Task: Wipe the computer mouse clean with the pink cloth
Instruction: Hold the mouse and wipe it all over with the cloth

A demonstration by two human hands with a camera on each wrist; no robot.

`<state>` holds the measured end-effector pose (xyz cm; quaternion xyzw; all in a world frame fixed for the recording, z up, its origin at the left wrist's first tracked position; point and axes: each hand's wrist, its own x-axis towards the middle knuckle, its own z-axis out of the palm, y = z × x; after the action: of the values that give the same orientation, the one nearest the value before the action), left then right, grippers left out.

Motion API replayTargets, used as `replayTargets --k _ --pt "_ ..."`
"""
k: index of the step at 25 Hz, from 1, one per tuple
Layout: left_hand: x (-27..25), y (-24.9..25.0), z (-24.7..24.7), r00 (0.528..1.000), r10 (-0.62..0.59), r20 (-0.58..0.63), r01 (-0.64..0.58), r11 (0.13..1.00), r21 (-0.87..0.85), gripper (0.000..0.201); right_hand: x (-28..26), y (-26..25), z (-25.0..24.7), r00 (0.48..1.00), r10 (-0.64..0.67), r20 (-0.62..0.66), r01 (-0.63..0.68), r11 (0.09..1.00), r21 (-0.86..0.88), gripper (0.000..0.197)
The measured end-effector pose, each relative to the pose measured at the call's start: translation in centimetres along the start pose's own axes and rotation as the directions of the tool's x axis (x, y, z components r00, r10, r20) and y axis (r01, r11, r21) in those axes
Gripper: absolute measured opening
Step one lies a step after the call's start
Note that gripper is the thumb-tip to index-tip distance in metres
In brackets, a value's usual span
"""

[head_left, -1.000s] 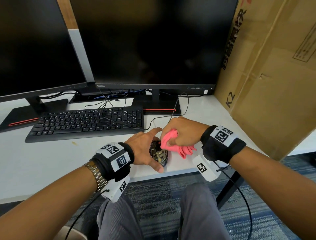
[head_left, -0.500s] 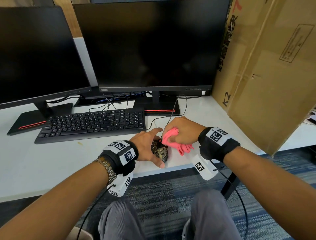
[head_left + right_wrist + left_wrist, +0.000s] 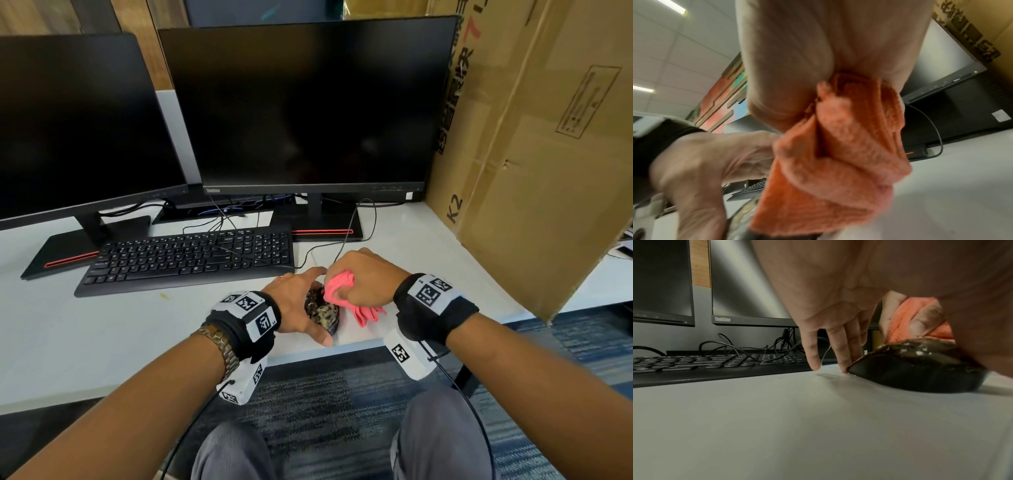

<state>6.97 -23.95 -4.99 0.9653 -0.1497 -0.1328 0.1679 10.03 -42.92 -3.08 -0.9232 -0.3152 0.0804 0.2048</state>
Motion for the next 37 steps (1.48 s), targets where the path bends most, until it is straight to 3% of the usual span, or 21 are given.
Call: replayTargets --k 4,9,20,25,31,37 --pt "-0.1 0.0 0.0 1.000 0.015 0.000 -0.015 1.000 -0.023 0.123 -0.6 -0.6 -0.2 0.998 -0.026 0.053 0.027 1.000 -0.008 0.026" --pt "-0.1 -0.1 0.1 0.999 0.034 -0.011 -0.035 0.998 -0.043 0.117 -0.2 -0.5 -0.4 1.000 0.009 -0.005 -0.009 1.000 -0.007 0.030" --pt "0.3 -0.6 0.4 0.999 0.039 -0.002 -0.039 0.999 -0.020 0.124 -0.4 0.4 -0.7 0.999 -0.017 -0.047 0.018 1.000 0.015 0.029" --pt "0.2 -0.7 0.4 0.998 0.055 -0.014 -0.055 0.998 -0.027 0.117 0.5 0.2 -0.5 0.998 -0.051 0.034 0.051 0.999 0.003 0.027" --pt "0.4 -0.7 0.5 0.999 0.053 -0.011 -0.054 0.998 -0.032 0.123 0.1 -0.6 -1.0 0.990 -0.099 0.100 0.101 0.995 -0.013 0.026" --pt "0.3 -0.8 0.5 0.997 0.063 -0.048 -0.065 0.996 -0.058 0.116 1.5 -1.5 -1.4 0.986 -0.128 0.106 0.132 0.990 -0.039 0.023"
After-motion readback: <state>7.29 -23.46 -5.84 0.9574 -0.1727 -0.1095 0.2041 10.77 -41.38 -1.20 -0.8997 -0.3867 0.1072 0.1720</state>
